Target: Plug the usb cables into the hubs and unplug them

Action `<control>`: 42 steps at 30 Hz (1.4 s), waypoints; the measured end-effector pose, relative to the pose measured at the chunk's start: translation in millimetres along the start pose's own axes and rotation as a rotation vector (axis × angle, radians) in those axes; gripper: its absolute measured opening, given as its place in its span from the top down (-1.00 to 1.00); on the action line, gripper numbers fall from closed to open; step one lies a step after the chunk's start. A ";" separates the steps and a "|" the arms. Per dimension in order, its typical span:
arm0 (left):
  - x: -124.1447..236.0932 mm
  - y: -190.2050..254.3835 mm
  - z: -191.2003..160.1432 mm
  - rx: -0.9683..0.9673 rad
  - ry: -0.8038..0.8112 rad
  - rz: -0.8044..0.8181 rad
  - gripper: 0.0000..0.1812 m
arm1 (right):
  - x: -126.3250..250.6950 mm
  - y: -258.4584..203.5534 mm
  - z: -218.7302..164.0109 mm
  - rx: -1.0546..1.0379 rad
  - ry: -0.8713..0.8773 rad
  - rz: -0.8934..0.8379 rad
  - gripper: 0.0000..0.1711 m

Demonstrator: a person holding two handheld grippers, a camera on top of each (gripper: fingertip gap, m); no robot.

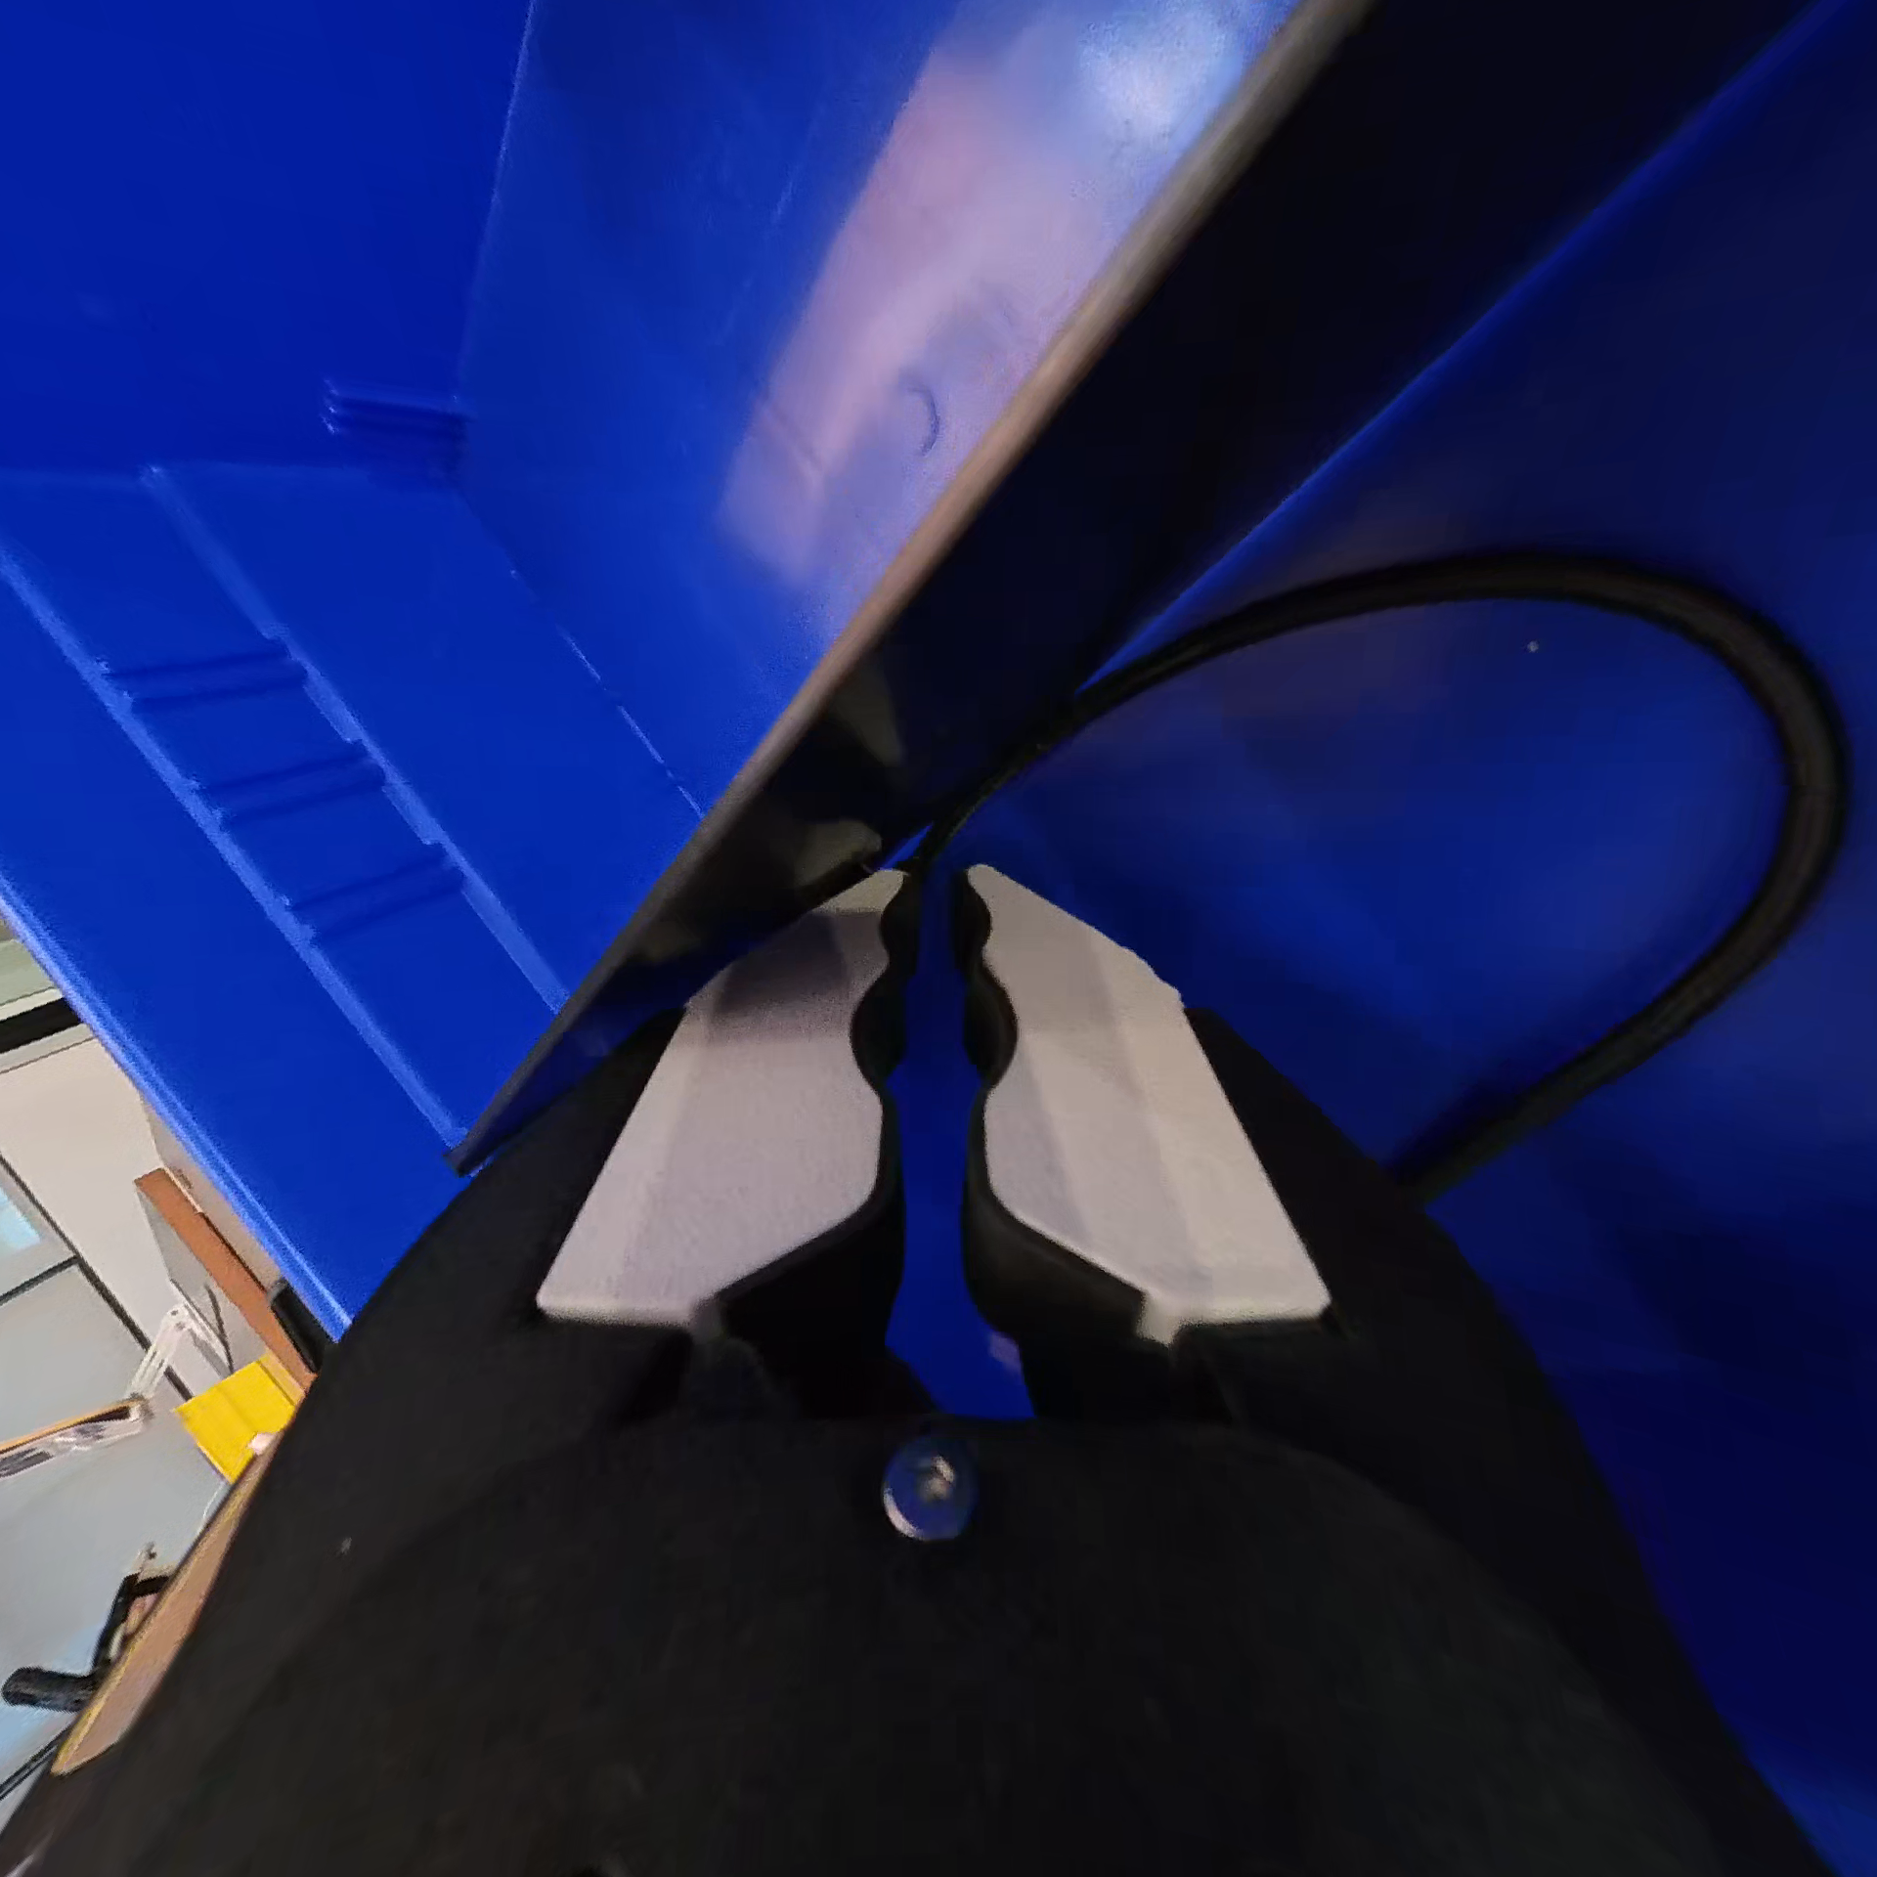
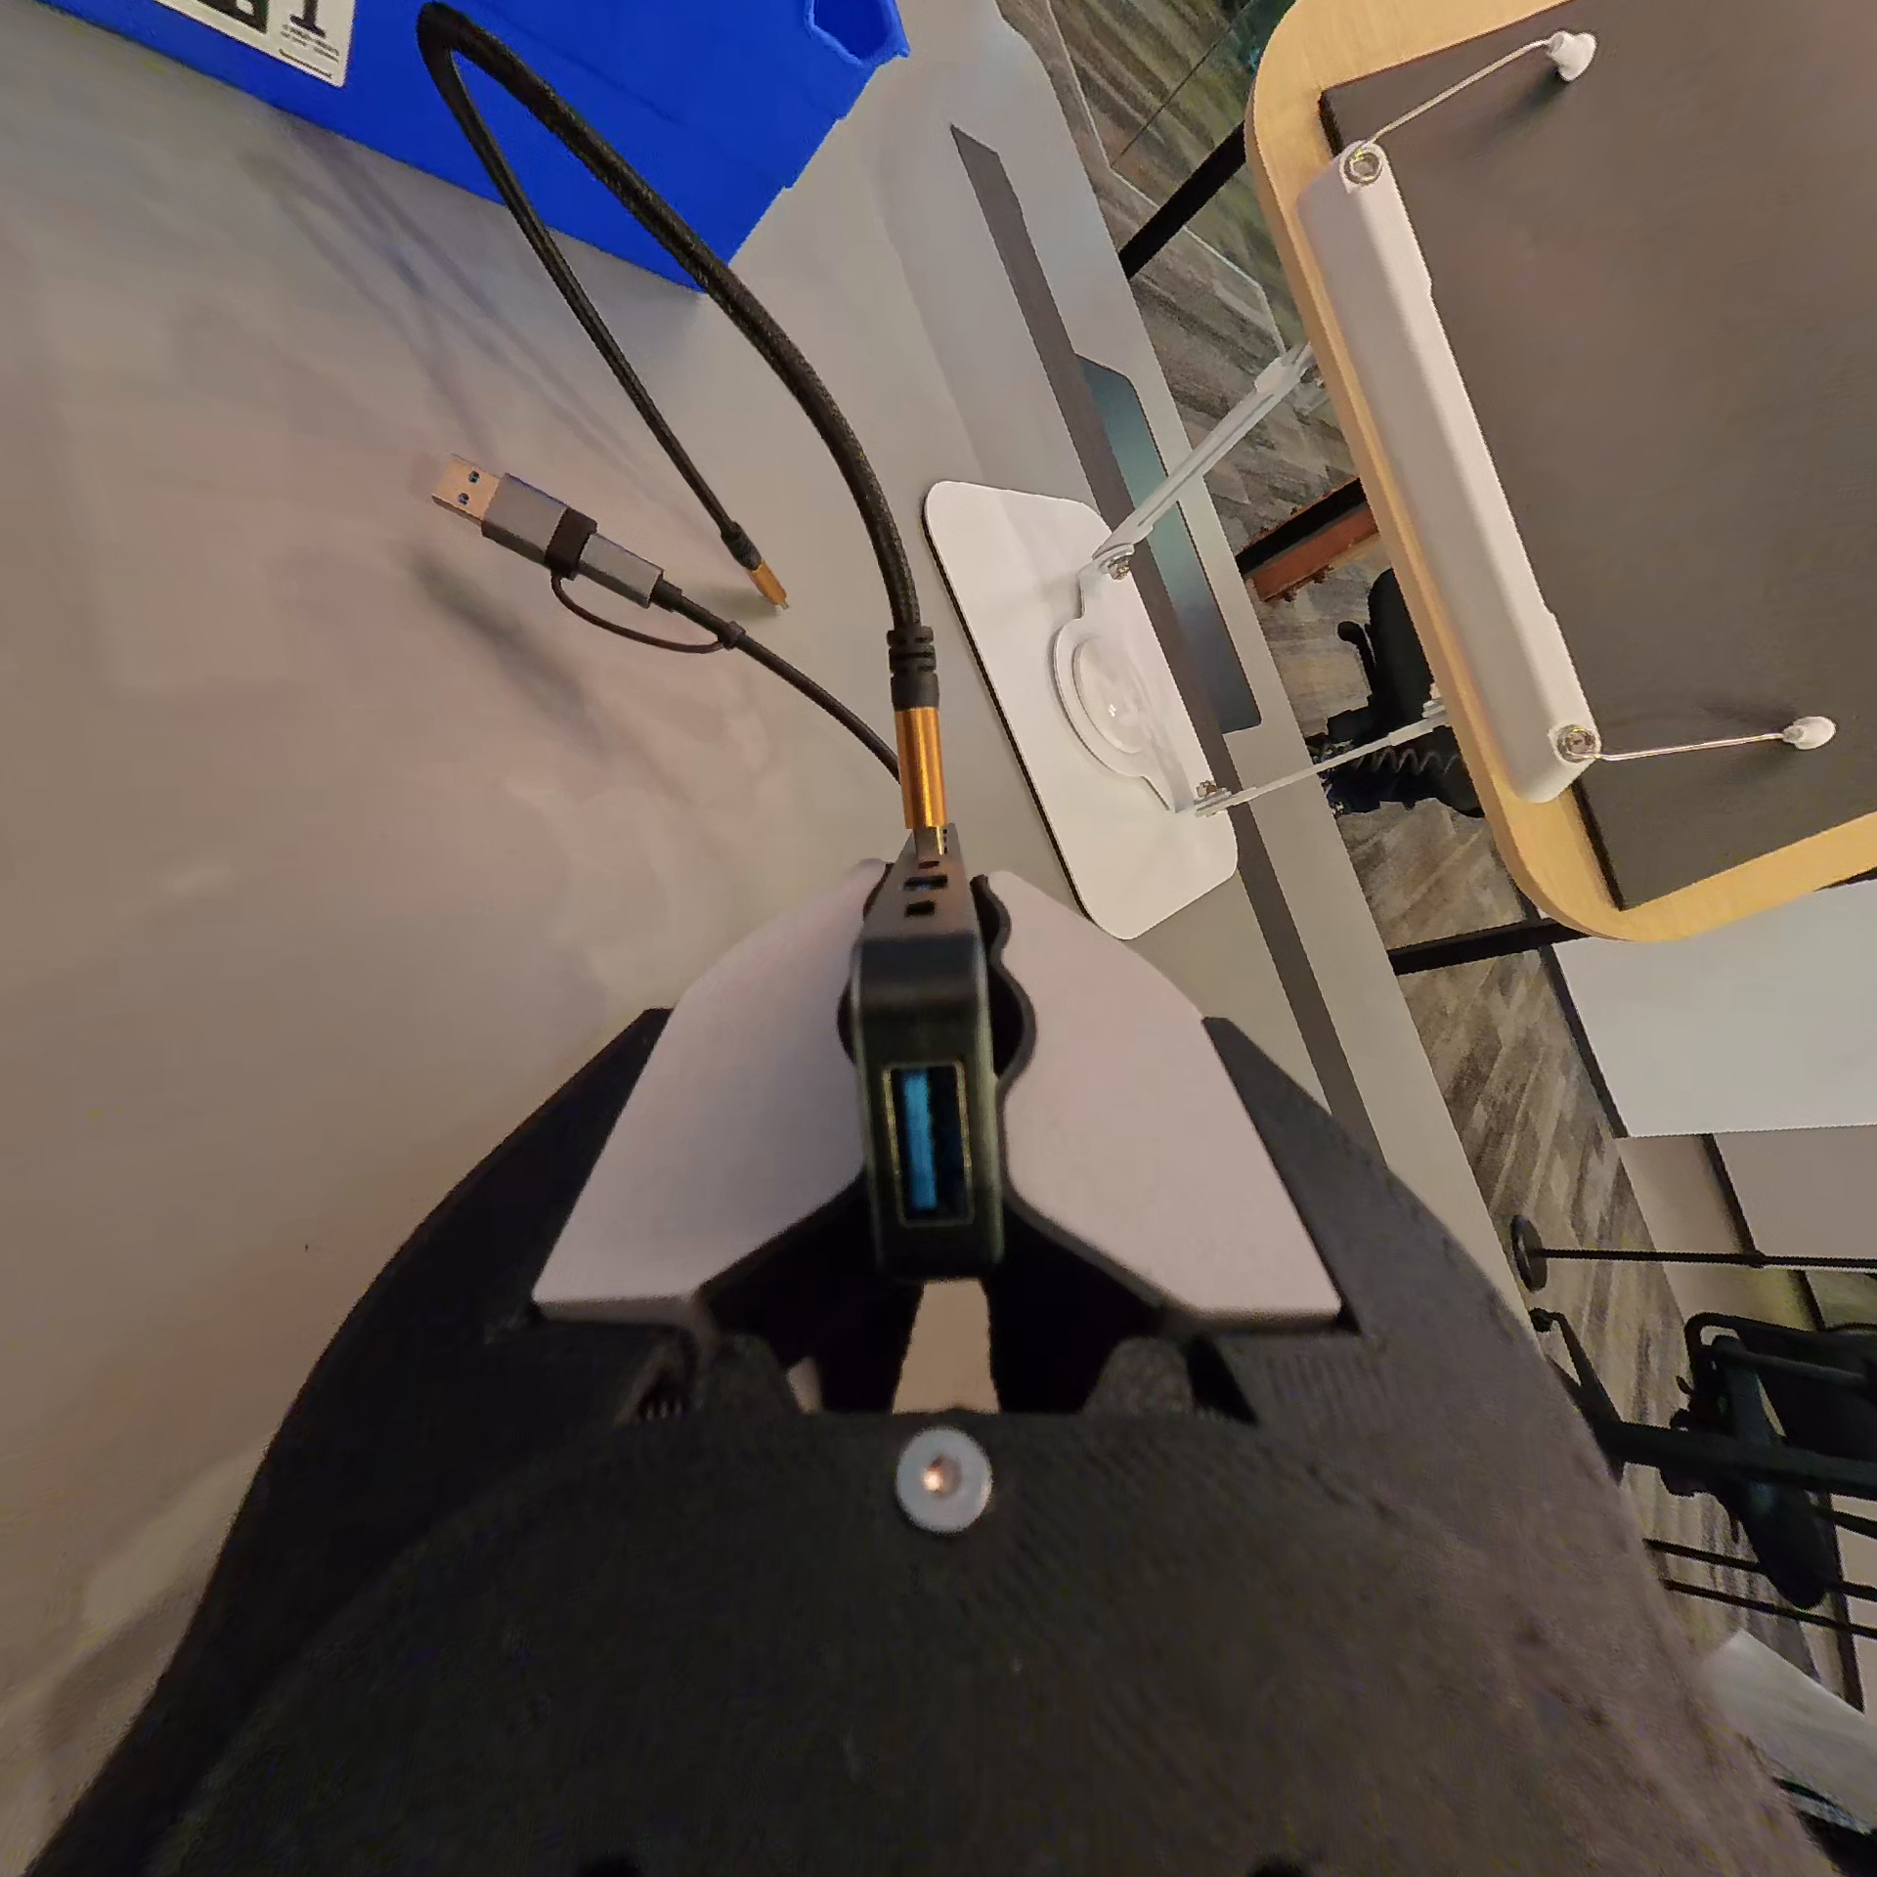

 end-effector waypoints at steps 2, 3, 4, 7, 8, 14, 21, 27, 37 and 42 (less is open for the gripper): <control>-0.6 -1.5 0.9 0.024 0.000 -0.023 0.93 | 0.0 0.2 -0.6 -0.004 0.001 0.001 0.86; -0.7 -2.0 1.1 0.029 0.005 -0.033 0.90 | -0.1 0.5 -1.0 -0.005 0.000 0.002 0.86; -0.7 -2.1 0.6 0.029 0.009 -0.045 0.91 | 0.1 0.7 -1.1 -0.007 0.001 0.002 0.86; 0.5 1.8 0.6 0.014 0.013 -0.087 1.00 | 0.2 1.2 -0.9 -0.008 0.002 0.001 0.86; 3.5 5.0 0.3 0.007 0.007 -0.117 0.97 | 0.2 1.4 -0.9 -0.009 0.002 0.001 0.86; 7.6 3.9 5.3 -0.031 0.035 -0.064 0.76 | 1.1 1.9 -1.7 -0.011 -0.001 0.000 0.86; 8.9 2.6 5.8 0.077 0.083 -0.146 0.62 | 0.5 0.9 -0.7 -0.011 0.000 0.006 0.86; 4.8 0.6 7.4 0.307 0.110 -0.301 0.65 | 2.3 2.4 -0.6 -0.018 0.004 0.004 0.87; 8.2 8.0 7.8 0.335 0.108 -0.373 0.79 | 2.8 2.6 -1.6 -0.023 0.002 0.008 0.87; 6.6 1.8 4.3 0.410 0.113 -0.308 0.28 | 2.3 4.0 -4.0 -0.032 -0.002 0.010 0.86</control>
Point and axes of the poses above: each gripper's, where its closed fingertips meet, x back along the fingers, z out of its top, y = z × x across the jaws, the point moved 5 cm from there along x, back along the fingers, and after that the axes turned 2 degrees about y, right-handed, at the moved point
